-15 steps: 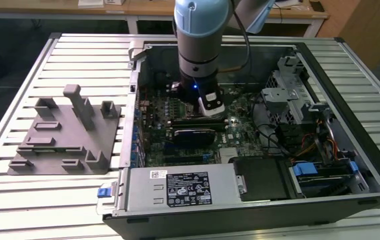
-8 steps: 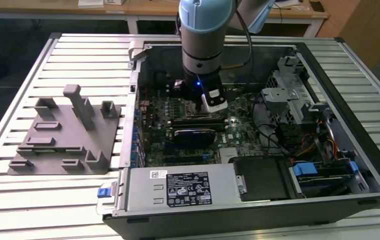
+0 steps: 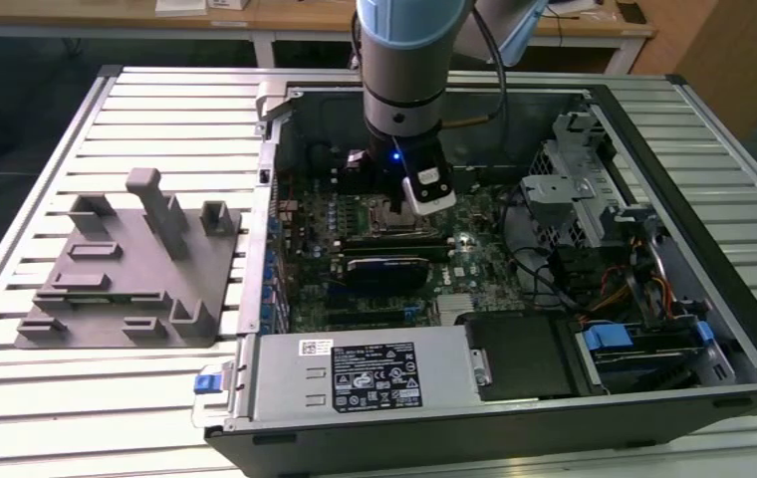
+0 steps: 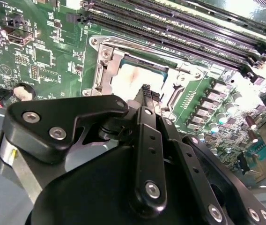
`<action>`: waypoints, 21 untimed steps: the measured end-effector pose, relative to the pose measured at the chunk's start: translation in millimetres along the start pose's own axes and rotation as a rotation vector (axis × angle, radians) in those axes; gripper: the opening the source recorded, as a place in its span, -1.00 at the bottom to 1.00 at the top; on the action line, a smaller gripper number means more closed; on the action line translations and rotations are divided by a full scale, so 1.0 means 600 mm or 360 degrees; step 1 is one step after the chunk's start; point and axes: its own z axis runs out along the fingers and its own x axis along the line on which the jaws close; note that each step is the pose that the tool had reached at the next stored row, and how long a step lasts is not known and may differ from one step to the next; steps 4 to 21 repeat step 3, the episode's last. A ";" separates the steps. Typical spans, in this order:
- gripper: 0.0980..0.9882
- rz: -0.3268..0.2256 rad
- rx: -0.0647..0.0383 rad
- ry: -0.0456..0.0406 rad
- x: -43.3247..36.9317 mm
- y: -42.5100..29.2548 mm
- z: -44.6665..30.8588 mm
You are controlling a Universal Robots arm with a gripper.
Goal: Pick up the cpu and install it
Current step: 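Install the second cpu locking lever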
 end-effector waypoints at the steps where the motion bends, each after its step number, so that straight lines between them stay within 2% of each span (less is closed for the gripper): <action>1: -0.98 0.0000 0.0000 0.0000 0.000 0.000 -0.001; 21: -0.98 0.0000 0.0000 0.0000 0.000 0.000 -0.001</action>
